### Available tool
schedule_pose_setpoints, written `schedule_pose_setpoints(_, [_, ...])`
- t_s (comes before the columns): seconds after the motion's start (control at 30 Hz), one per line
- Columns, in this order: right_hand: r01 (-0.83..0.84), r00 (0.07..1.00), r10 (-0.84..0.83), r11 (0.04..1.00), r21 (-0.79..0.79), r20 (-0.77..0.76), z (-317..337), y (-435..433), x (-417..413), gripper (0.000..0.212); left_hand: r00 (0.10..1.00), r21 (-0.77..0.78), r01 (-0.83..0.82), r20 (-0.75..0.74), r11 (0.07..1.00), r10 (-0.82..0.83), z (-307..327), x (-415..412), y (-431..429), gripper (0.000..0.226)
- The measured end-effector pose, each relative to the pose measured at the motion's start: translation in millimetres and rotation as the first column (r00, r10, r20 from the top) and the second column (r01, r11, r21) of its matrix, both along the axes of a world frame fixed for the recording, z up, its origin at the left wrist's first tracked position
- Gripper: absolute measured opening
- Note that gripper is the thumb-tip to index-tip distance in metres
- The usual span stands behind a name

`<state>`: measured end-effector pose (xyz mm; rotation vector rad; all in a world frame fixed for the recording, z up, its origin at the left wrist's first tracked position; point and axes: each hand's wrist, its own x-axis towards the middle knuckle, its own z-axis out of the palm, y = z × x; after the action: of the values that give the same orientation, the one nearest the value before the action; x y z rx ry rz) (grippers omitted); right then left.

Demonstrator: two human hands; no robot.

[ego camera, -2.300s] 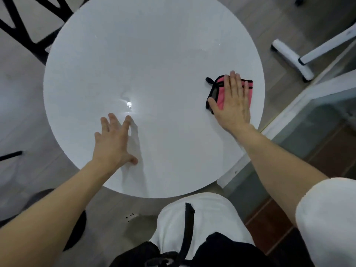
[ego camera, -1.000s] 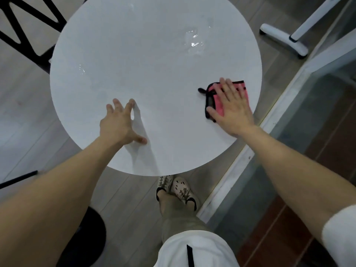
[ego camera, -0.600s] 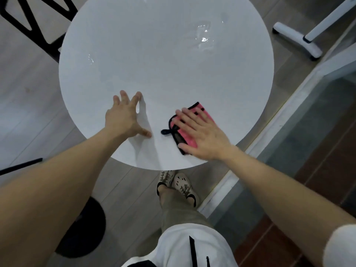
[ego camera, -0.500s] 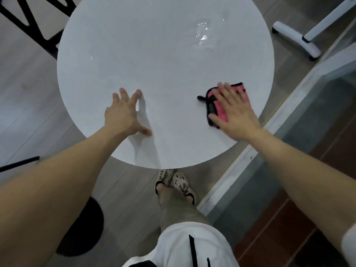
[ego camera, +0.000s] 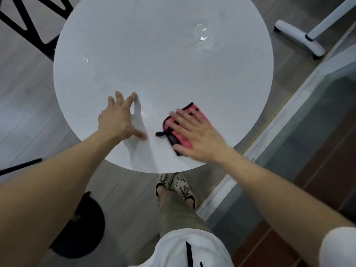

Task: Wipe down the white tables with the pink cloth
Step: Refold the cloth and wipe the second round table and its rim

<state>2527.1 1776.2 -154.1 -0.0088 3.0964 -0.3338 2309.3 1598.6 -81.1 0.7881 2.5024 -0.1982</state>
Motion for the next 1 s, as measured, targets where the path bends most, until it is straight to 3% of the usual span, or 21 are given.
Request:
schedule_pose_setpoints(0.07, [0.171,0.985,-0.172,0.984,0.050,0.029,2.1,71.7,18.2,0.079,1.000,0.001,-0.007,0.006,1.000,0.007,-0.1,-1.4,0.0,0.153])
schedule_pose_setpoints(0.13, [0.426,0.903,-0.429,0.902,0.076,0.033,4.8,128.5,19.9,0.080,1.000,0.006,-0.016,0.004,1.000,0.016,-1.5,-2.1,0.3,0.152])
schedule_pose_setpoints(0.2, [0.689,0.723,-0.691,0.722,0.063,0.022,5.1,133.0,1.6,0.080,1.000,0.011,-0.017,0.000,1.000,0.017,-2.9,-2.6,0.4,0.152])
schedule_pose_setpoints(0.27, [0.843,0.537,-0.843,0.537,0.029,0.009,5.6,85.4,-25.3,0.081,1.000,0.015,-0.023,0.005,1.000,0.022,-1.9,-1.9,0.4,0.152])
schedule_pose_setpoints(0.3, [0.843,0.537,-0.844,0.537,0.023,0.002,5.4,49.7,-32.0,0.081,1.000,0.018,-0.028,0.006,0.999,0.028,-1.1,-1.4,0.7,0.152])
schedule_pose_setpoints(0.33, [0.787,0.617,-0.787,0.617,0.017,0.005,6.1,12.8,-33.3,0.081,0.999,0.018,-0.034,0.008,0.999,0.034,-0.3,-1.0,1.4,0.152])
schedule_pose_setpoints(0.43, [0.397,0.918,-0.396,0.917,-0.045,0.026,9.1,-54.8,-6.4,0.079,0.998,0.008,-0.053,0.022,0.999,0.052,4.4,1.0,4.2,0.153])
schedule_pose_setpoints(0.5, [0.173,0.985,-0.173,0.984,-0.052,-0.003,4.1,-36.1,22.3,0.078,0.997,0.006,-0.066,0.028,0.998,0.066,6.0,3.2,6.1,0.151])
schedule_pose_setpoints(0.53, [0.132,0.991,-0.133,0.990,-0.043,-0.018,0.8,-13.8,31.9,0.078,0.997,0.008,-0.070,0.031,0.997,0.070,7.3,4.4,7.6,0.150])
schedule_pose_setpoints(0.6, [0.278,0.961,-0.278,0.960,0.008,-0.002,-2.1,42.7,36.3,0.079,0.995,0.006,-0.085,0.049,0.996,0.085,9.9,5.8,10.7,0.148])
schedule_pose_setpoints(0.67, [0.559,0.827,-0.561,0.827,0.052,0.035,0.7,104.0,18.6,0.082,0.990,-0.020,-0.123,0.072,0.992,0.124,13.4,8.6,17.6,0.144])
schedule_pose_setpoints(0.77, [0.707,0.702,-0.710,0.704,0.067,0.053,2.5,151.8,-12.5,0.085,0.995,0.017,-0.098,0.020,0.995,0.097,13.0,18.9,34.9,0.119])
schedule_pose_setpoints(0.87, [0.727,0.685,-0.729,0.683,0.067,0.008,-3.2,137.2,-14.7,0.083,0.999,0.231,-0.009,-0.044,0.973,0.020,14.0,42.6,68.1,0.095])
schedule_pose_setpoints(1.0, [0.602,0.798,-0.602,0.798,0.039,-0.006,-2.9,104.5,27.5,0.082,0.991,0.108,0.130,-0.049,0.986,-0.125,13.8,52.6,142.0,0.133])
